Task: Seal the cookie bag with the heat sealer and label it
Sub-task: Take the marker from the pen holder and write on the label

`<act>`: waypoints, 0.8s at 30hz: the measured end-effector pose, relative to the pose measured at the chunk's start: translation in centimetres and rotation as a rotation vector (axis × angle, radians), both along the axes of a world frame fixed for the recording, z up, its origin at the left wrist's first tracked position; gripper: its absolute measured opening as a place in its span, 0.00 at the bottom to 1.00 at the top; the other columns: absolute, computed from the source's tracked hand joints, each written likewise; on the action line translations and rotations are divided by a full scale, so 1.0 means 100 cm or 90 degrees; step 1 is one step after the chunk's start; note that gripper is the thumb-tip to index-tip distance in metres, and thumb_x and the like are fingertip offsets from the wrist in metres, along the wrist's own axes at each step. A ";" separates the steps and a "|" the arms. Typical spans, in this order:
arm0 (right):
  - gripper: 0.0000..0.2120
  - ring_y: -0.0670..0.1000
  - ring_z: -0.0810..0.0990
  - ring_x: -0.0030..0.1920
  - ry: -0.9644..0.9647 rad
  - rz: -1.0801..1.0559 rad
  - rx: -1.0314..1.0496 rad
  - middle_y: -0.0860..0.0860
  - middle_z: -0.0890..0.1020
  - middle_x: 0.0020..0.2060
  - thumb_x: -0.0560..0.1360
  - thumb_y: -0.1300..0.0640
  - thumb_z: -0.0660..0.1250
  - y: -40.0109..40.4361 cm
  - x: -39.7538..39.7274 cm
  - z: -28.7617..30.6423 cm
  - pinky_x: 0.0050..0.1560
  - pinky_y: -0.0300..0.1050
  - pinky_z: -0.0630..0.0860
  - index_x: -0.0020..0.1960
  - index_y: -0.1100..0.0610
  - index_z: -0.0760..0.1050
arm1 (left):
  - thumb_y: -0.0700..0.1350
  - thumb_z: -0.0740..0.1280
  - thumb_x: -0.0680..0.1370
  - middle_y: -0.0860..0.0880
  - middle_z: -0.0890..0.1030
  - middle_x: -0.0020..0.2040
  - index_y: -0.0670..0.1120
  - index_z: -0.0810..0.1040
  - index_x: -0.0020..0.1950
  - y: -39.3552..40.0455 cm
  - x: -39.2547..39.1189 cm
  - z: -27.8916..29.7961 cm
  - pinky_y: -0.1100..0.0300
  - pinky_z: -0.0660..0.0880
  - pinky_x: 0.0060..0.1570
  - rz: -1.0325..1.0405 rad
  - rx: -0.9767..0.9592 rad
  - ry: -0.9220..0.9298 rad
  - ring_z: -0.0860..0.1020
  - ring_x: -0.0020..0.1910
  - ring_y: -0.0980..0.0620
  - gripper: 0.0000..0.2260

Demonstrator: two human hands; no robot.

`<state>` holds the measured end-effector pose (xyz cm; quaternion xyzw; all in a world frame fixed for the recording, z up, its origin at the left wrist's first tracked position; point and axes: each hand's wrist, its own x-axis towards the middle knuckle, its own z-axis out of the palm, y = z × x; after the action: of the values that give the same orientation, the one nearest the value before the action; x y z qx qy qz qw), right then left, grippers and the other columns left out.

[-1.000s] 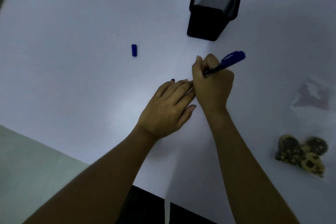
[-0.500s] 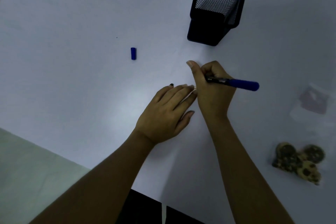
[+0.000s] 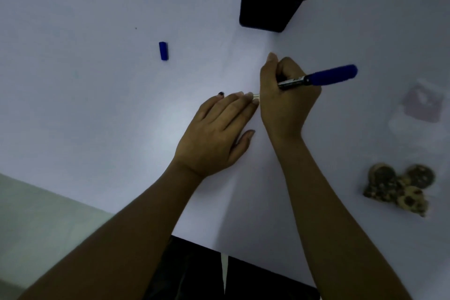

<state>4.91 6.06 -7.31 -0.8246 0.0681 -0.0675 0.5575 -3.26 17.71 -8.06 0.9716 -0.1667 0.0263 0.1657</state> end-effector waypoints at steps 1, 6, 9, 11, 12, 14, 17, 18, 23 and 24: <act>0.17 0.44 0.67 0.21 -0.012 -0.006 -0.006 0.47 0.68 0.21 0.77 0.58 0.64 0.000 0.000 -0.001 0.24 0.36 0.64 0.30 0.54 0.67 | 0.51 0.63 0.79 0.42 0.77 0.66 0.40 0.73 0.68 0.000 0.000 0.001 0.49 0.69 0.68 -0.002 0.001 0.000 0.75 0.66 0.44 0.21; 0.16 0.49 0.69 0.20 -0.030 0.004 -0.062 0.51 0.71 0.21 0.76 0.55 0.62 0.000 0.000 -0.001 0.23 0.41 0.67 0.30 0.55 0.68 | 0.51 0.63 0.79 0.42 0.77 0.65 0.40 0.73 0.68 -0.001 0.000 0.002 0.50 0.67 0.68 0.002 0.000 -0.007 0.75 0.66 0.44 0.21; 0.16 0.47 0.69 0.21 -0.033 0.003 -0.076 0.50 0.70 0.21 0.76 0.56 0.62 -0.001 0.000 -0.001 0.24 0.38 0.66 0.31 0.55 0.69 | 0.51 0.63 0.79 0.41 0.78 0.65 0.40 0.74 0.67 -0.001 0.001 0.002 0.50 0.66 0.68 0.001 -0.005 -0.009 0.75 0.65 0.44 0.21; 0.16 0.49 0.69 0.20 -0.030 0.001 -0.082 0.50 0.70 0.21 0.76 0.55 0.62 0.000 0.001 -0.001 0.23 0.41 0.67 0.31 0.55 0.69 | 0.51 0.63 0.79 0.41 0.78 0.64 0.40 0.74 0.67 -0.002 0.001 0.002 0.50 0.66 0.68 -0.002 -0.007 -0.010 0.75 0.65 0.43 0.21; 0.16 0.49 0.69 0.20 -0.029 -0.001 -0.087 0.50 0.70 0.21 0.76 0.55 0.61 0.000 0.001 -0.001 0.23 0.41 0.67 0.30 0.55 0.69 | 0.51 0.63 0.79 0.41 0.78 0.64 0.40 0.74 0.67 -0.002 0.001 0.002 0.50 0.67 0.68 -0.003 -0.008 -0.012 0.76 0.65 0.43 0.21; 0.16 0.49 0.69 0.20 -0.029 -0.005 -0.089 0.50 0.70 0.21 0.77 0.56 0.62 0.000 0.000 -0.002 0.23 0.40 0.67 0.30 0.56 0.69 | 0.50 0.63 0.79 0.41 0.78 0.64 0.40 0.74 0.67 -0.002 0.000 0.002 0.50 0.67 0.68 -0.001 -0.007 -0.012 0.75 0.65 0.43 0.21; 0.16 0.46 0.67 0.20 -0.031 -0.003 -0.092 0.49 0.68 0.21 0.77 0.56 0.62 -0.002 -0.001 -0.002 0.24 0.35 0.64 0.31 0.54 0.67 | 0.50 0.63 0.79 0.41 0.78 0.64 0.40 0.75 0.67 -0.002 0.000 0.002 0.51 0.66 0.68 -0.001 -0.004 -0.011 0.75 0.65 0.44 0.20; 0.16 0.46 0.66 0.20 -0.030 -0.001 -0.094 0.48 0.68 0.20 0.76 0.55 0.61 -0.002 0.000 -0.002 0.24 0.34 0.63 0.31 0.53 0.67 | 0.50 0.63 0.79 0.41 0.78 0.64 0.40 0.75 0.67 -0.002 0.000 0.002 0.51 0.66 0.68 -0.002 -0.003 -0.011 0.75 0.65 0.44 0.20; 0.16 0.42 0.63 0.19 -0.009 -0.002 -0.080 0.40 0.63 0.20 0.76 0.57 0.63 0.002 0.003 -0.001 0.26 0.28 0.60 0.30 0.53 0.65 | 0.50 0.63 0.79 0.41 0.78 0.65 0.40 0.74 0.68 0.000 0.002 0.001 0.49 0.67 0.68 -0.002 -0.001 -0.002 0.74 0.66 0.44 0.21; 0.17 0.42 0.64 0.19 -0.010 -0.001 -0.085 0.40 0.63 0.20 0.76 0.57 0.63 0.001 0.004 -0.001 0.26 0.28 0.61 0.30 0.53 0.65 | 0.50 0.63 0.79 0.41 0.78 0.65 0.40 0.74 0.67 0.000 0.003 0.000 0.49 0.67 0.68 -0.002 -0.002 -0.001 0.74 0.66 0.44 0.21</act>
<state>5.27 6.20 -7.36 -0.8593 0.0600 -0.0788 0.5018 -3.01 17.66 -8.02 0.9710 -0.1686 0.0272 0.1672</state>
